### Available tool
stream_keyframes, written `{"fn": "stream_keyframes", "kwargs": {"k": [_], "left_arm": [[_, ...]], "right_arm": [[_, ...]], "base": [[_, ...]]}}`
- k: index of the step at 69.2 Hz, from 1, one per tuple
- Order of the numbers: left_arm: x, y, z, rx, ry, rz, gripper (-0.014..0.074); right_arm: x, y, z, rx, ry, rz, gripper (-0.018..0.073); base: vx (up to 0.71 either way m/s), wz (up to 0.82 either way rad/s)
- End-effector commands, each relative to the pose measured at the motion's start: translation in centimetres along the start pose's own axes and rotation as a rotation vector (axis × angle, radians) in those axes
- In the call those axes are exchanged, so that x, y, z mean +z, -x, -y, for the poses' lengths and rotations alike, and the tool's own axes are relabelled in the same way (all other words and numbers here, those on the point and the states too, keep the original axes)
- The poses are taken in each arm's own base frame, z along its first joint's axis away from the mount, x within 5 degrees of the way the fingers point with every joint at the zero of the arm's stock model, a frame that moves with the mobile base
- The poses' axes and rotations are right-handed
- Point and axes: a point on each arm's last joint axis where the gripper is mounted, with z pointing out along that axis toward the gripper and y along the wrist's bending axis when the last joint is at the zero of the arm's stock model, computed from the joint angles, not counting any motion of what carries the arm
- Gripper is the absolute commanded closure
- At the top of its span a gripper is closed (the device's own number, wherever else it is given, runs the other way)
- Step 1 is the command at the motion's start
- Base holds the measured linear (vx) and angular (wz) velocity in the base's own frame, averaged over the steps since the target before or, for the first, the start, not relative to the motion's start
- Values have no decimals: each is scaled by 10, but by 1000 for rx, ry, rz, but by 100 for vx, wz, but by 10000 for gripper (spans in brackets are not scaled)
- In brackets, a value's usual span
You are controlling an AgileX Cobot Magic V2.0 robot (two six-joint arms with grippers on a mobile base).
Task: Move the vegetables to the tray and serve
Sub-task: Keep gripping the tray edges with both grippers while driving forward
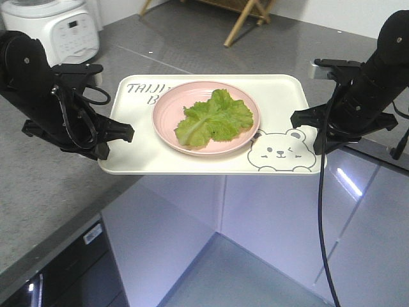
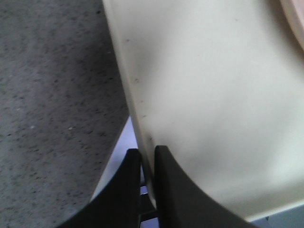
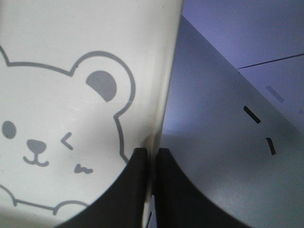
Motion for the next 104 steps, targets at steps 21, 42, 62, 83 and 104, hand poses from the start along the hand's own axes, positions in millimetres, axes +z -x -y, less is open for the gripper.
{"fn": "stream_keyframes", "kwargs": {"k": [21,42,62,83,104], "left_arm": [[-34,7,23,15,-132,152,603],[-34,7,23,15,-132,152,603],[-34,7,23,15,-132,152,603],[-34,7,23,15,-132,152,603],[-34,7,23,15,-132,152,603]], "right_arm": [[-34,4,-21,-33,109,145,564],[-34,4,-21,-33,109,145,564],[-34,4,-21,-33,109,145,564],[-34,4,-21,-33,109,145,564],[-34,4,-21,-33,109,145,564]], "base": [[-4,-36],[-5,-29],[-6,-27],[-7,-29],[-6,-27]]}}
